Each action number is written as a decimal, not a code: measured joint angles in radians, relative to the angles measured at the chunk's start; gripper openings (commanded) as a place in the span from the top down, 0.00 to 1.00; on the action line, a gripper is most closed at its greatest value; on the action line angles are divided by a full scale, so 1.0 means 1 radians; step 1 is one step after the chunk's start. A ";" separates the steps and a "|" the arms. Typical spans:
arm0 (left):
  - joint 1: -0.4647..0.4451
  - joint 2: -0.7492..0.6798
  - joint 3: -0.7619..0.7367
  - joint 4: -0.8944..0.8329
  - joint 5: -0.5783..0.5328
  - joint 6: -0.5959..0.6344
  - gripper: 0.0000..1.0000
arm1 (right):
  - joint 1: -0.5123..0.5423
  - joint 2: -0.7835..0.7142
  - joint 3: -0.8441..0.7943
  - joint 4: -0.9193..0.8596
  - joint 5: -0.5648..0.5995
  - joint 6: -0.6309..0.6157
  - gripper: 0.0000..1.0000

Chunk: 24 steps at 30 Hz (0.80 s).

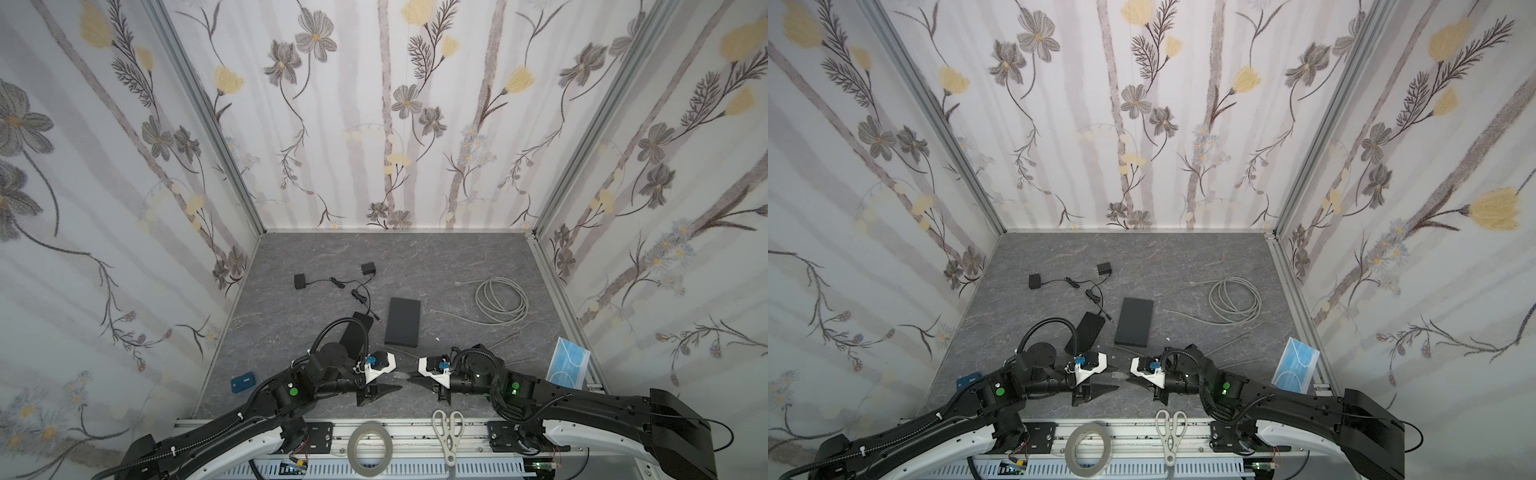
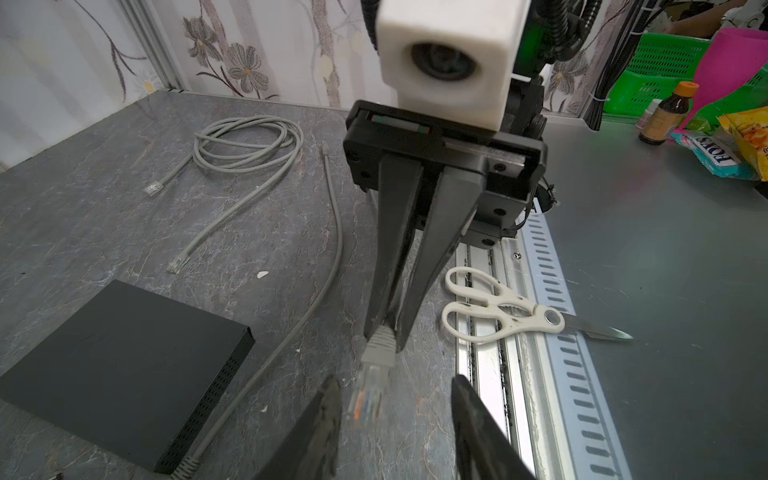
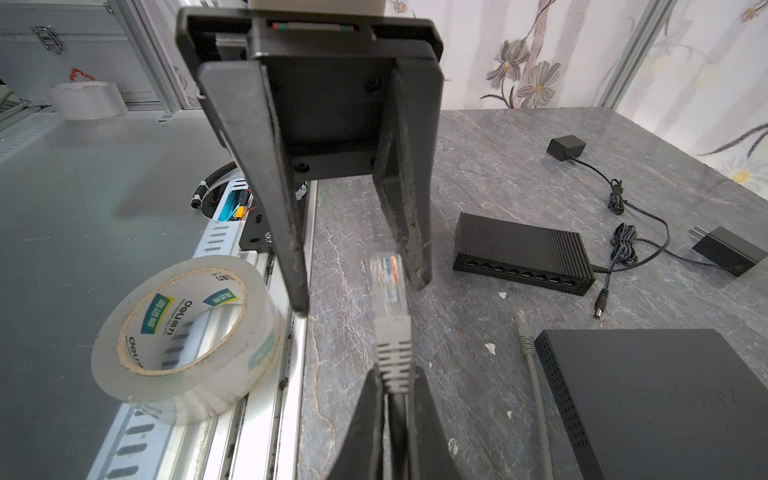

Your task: Insert the plug into the switch port

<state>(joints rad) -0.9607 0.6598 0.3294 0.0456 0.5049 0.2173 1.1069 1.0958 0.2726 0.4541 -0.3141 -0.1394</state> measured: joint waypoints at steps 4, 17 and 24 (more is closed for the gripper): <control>0.000 0.000 0.000 0.002 -0.005 0.001 0.77 | 0.001 0.003 0.000 0.000 -0.003 0.000 0.93; -0.001 0.000 0.002 -0.002 -0.012 0.009 0.95 | 0.001 -0.004 -0.003 0.001 -0.005 0.004 0.74; -0.001 -0.005 0.002 -0.014 -0.013 0.011 0.95 | 0.001 0.004 -0.003 0.005 0.005 0.004 0.72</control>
<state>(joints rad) -0.9615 0.6552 0.3309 0.0319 0.4919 0.2279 1.1076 1.1000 0.2691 0.4595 -0.3088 -0.1356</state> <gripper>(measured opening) 0.098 0.283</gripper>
